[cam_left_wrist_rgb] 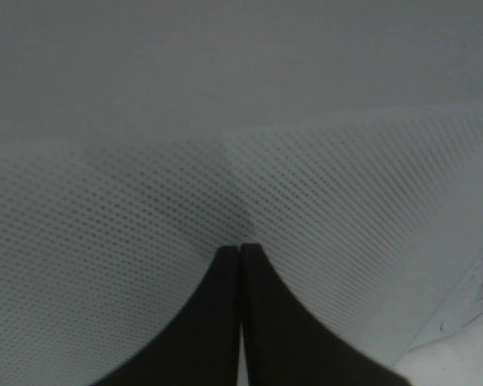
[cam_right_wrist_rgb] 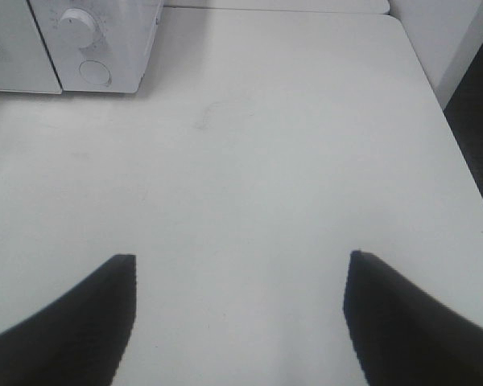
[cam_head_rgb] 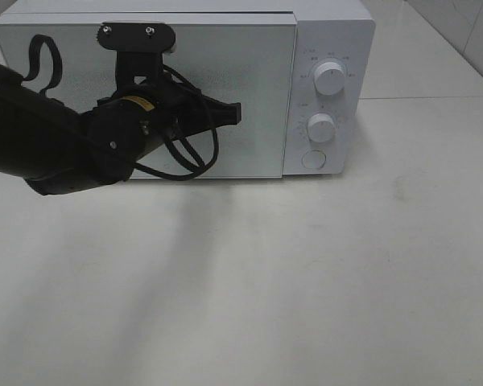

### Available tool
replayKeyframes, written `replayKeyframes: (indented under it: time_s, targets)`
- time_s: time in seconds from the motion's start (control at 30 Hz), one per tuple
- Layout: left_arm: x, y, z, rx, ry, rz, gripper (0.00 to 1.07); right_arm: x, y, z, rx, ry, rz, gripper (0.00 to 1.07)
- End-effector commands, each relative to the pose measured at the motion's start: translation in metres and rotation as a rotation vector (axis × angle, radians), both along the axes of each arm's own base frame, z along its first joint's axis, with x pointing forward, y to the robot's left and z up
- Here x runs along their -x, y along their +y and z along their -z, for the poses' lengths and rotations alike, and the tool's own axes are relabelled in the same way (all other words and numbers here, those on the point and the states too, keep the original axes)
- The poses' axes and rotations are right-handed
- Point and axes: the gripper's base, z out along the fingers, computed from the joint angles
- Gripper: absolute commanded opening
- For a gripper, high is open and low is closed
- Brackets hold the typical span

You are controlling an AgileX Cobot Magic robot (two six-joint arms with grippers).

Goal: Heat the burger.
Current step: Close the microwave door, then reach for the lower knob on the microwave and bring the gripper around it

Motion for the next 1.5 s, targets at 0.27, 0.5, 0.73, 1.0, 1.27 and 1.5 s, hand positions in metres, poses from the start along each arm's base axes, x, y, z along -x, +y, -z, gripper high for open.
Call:
replayKeyframes:
  time_s: [0.27,0.5,0.73,1.0,1.27,1.5]
  targets:
    - [-0.029,0.004,-0.022,0.083,-0.102,-0.114,0.00,0.004,0.000,0.001,-0.007,-0.027,0.005,0.71]
    - [-0.033,-0.003,-0.026,0.068,-0.117,-0.096,0.00,0.004,0.000,0.001,-0.007,-0.027,0.005,0.71]
    - [-0.020,-0.016,-0.025,0.044,0.035,0.017,0.00,0.004,0.000,0.001,-0.007,-0.027,0.005,0.71]
    - [0.008,-0.023,-0.029,0.004,0.293,0.187,0.03,0.004,0.000,0.001,-0.007,-0.027,0.005,0.71]
    - [0.045,-0.013,-0.024,-0.060,0.564,0.322,0.93,0.004,0.000,0.001,-0.007,-0.027,0.005,0.71]
    - [0.070,-0.005,-0.035,-0.199,0.708,0.483,0.99,0.004,0.000,0.001,-0.007,-0.027,0.005,0.71]
